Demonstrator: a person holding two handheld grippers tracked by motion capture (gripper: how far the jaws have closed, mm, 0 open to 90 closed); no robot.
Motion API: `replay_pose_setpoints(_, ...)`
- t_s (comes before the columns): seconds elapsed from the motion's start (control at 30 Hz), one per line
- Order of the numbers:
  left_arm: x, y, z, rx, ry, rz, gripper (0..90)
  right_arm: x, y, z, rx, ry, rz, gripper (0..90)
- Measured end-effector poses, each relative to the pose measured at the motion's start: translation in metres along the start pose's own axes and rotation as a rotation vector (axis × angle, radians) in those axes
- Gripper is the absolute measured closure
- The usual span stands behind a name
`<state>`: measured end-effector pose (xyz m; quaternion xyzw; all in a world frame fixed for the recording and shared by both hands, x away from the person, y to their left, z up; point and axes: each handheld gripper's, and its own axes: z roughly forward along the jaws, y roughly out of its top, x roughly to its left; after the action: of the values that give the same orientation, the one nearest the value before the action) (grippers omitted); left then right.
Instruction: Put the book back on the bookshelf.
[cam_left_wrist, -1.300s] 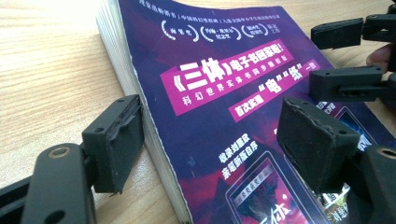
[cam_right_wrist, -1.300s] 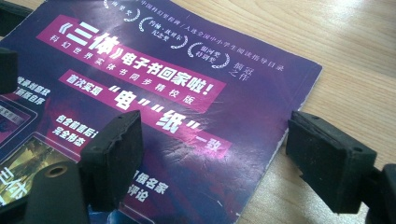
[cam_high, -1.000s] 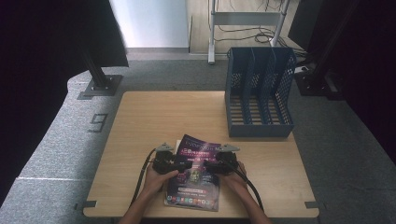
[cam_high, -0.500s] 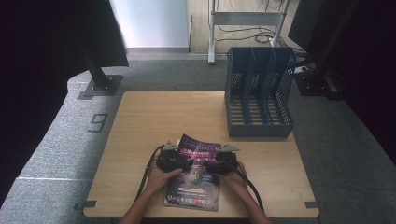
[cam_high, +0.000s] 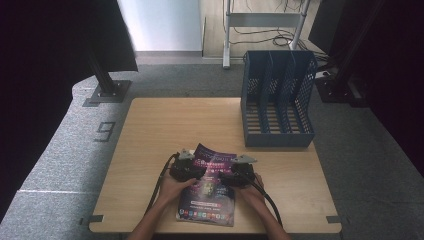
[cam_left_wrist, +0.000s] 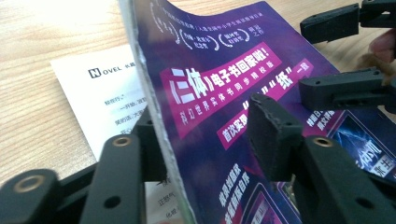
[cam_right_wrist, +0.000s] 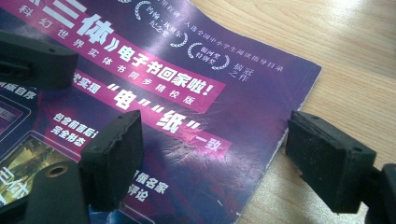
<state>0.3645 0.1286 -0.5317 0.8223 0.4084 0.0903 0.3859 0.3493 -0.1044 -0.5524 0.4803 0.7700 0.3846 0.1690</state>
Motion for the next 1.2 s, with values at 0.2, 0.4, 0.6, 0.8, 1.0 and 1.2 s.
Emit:
replay_pose_setpoints(0.2,-0.0023,-0.0005,0.0031,0.0,0.007,0.018,57.2,0.0,-0.0007,-0.0002,-0.003,0.001,0.001,18.9)
replay_pose_setpoints(0.4,-0.0009,-0.0002,0.0014,-0.013,-0.006,0.02,65.0,0.0,-0.0012,-0.0002,-0.007,0.0,0.001,18.9)
replay_pose_setpoints(0.6,-0.0013,-0.0007,0.0008,-0.028,-0.01,0.032,72.5,-0.0001,-0.0015,-0.0001,-0.011,0.0,0.0,18.8)
replay_pose_setpoints(0.8,-0.0022,-0.001,0.0004,-0.035,-0.004,0.035,77.0,-0.0003,-0.0014,0.0,-0.01,0.002,0.0,18.7)
replay_pose_setpoints(1.0,-0.0026,-0.0018,0.0022,-0.043,-0.006,0.031,75.7,-0.0004,-0.0015,0.0,-0.011,0.002,-0.001,18.7)
replay_pose_setpoints(1.2,-0.0042,-0.001,-0.0004,-0.068,-0.016,0.039,82.6,-0.0004,-0.0015,0.0,-0.011,0.002,0.0,18.7)
